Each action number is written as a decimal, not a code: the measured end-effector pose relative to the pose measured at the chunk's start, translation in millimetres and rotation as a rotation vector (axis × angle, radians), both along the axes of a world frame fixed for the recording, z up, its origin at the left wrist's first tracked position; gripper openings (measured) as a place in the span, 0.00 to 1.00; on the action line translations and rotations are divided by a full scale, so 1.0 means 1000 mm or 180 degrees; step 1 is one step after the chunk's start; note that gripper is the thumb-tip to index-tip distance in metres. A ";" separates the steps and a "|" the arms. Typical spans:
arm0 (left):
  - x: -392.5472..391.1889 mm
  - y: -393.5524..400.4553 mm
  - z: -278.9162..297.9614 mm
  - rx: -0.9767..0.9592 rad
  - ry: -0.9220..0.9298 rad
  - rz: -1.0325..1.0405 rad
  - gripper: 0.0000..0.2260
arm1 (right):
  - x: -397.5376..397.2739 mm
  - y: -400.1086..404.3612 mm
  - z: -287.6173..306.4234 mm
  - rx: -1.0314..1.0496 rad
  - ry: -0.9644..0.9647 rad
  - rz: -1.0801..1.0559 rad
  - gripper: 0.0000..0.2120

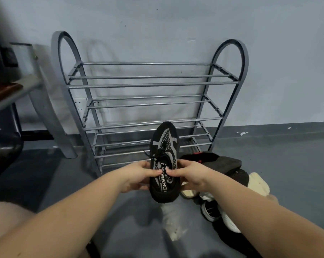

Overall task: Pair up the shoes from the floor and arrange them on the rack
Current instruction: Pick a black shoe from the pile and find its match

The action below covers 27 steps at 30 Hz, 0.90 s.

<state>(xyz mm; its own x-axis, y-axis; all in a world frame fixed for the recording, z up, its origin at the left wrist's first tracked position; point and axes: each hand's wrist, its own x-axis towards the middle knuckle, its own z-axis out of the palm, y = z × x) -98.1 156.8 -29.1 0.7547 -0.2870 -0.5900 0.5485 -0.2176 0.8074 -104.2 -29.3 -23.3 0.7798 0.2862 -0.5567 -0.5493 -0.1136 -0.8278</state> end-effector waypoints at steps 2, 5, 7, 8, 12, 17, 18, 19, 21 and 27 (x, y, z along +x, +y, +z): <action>-0.005 0.010 -0.019 0.0022 0.0107 0.0081 0.16 | 0.000 0.008 -0.021 -0.0092 0.0069 0.0053 0.27; -0.012 0.025 -0.046 0.0082 0.0269 0.0191 0.18 | -0.002 0.024 -0.050 -0.0086 0.0236 0.0067 0.27; -0.018 0.036 -0.065 0.0123 0.0395 0.0317 0.19 | -0.004 0.035 -0.071 -0.0039 0.0368 0.0116 0.26; -0.020 0.042 -0.074 0.0148 0.0462 0.0386 0.20 | -0.006 0.041 -0.080 -0.0006 0.0449 0.0133 0.25; -0.027 0.064 -0.107 0.0337 0.0704 0.0585 0.20 | -0.007 0.068 -0.113 -0.0020 0.0750 0.0091 0.26; -0.030 0.087 -0.131 0.0506 0.0953 0.0636 0.12 | 0.001 0.103 -0.136 -0.0249 0.0970 0.0193 0.23; -0.029 0.090 -0.136 0.0526 0.0988 0.0706 0.10 | 0.004 0.109 -0.141 -0.0285 0.0988 0.0224 0.23; -0.028 0.093 -0.141 0.0553 0.1002 0.0801 0.11 | 0.007 0.115 -0.146 -0.0331 0.0994 0.0230 0.23; -0.025 0.097 -0.153 0.0597 0.1037 0.0968 0.12 | 0.013 0.125 -0.155 -0.0430 0.1009 0.0230 0.22; -0.018 0.112 -0.179 0.0736 0.1214 0.1296 0.12 | 0.022 0.152 -0.178 -0.0539 0.1211 0.0323 0.17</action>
